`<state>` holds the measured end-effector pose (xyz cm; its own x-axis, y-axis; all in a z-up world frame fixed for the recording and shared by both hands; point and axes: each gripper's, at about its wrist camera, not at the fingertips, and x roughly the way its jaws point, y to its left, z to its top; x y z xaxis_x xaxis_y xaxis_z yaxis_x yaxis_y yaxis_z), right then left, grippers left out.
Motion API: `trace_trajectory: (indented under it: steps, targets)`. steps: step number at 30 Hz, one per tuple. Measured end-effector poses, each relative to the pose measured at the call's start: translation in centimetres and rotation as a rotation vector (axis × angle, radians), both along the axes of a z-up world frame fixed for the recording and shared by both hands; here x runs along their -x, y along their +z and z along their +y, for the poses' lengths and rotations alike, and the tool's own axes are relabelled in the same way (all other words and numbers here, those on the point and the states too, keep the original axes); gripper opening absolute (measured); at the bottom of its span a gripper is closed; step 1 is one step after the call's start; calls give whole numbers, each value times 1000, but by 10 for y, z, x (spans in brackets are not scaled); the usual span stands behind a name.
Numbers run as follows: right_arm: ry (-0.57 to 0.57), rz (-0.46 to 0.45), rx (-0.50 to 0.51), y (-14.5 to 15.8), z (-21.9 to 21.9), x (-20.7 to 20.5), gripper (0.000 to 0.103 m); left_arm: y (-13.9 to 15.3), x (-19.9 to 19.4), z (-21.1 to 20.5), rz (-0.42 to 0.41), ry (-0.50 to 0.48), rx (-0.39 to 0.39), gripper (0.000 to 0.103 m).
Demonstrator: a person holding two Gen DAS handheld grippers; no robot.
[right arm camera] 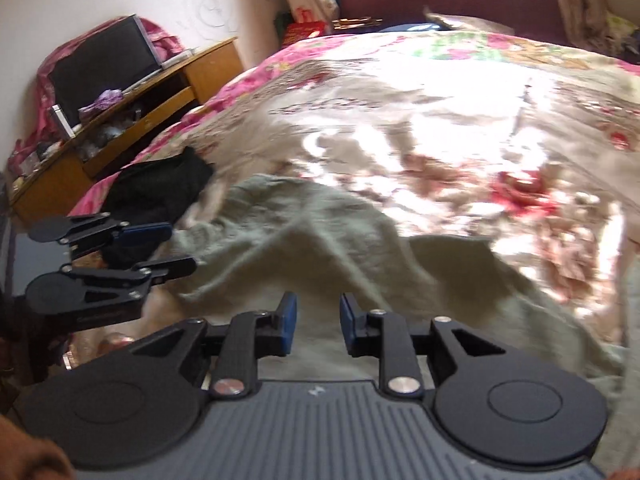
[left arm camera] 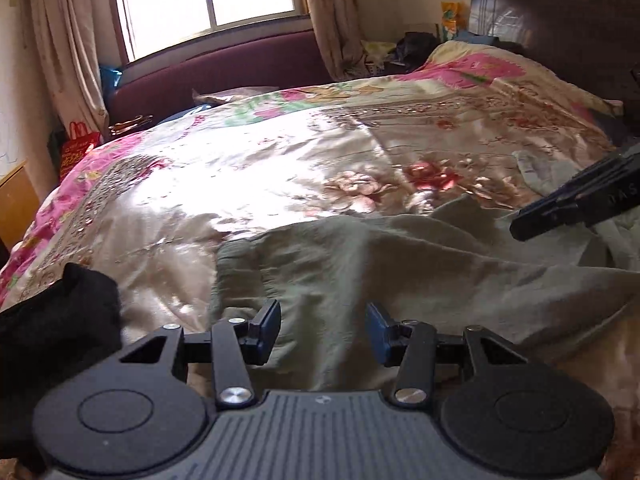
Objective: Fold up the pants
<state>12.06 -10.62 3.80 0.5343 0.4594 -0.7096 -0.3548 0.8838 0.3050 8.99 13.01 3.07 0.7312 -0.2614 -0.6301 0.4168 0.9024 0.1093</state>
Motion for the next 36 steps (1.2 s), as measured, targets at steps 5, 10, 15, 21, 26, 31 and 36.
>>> trace_trajectory:
  steps: [5, 10, 15, 21, 26, 31, 36]
  targets:
    - [-395, 45, 137, -12, -131, -7, 32, -18, -4, -70, 62, -131, 2, 61]
    - [-661, 117, 62, -35, -230, -23, 37, -20, -3, -123, 103, -218, 39, 61]
    - [-791, 136, -29, -56, -271, -30, 38, -21, -3, -154, 120, -269, 31, 61]
    - [-831, 163, -75, -84, -286, -53, 38, -22, -5, -173, 141, -282, 22, 61]
    - [-849, 138, -237, -79, -298, -62, 2, -27, -2, -183, 146, -290, -35, 61]
    - [-840, 3, -346, -29, -311, -32, 2, -21, 0, -195, 108, -317, -78, 61]
    - [-916, -210, -458, 33, -344, 47, 2, -16, 8, -204, 77, -335, -64, 62]
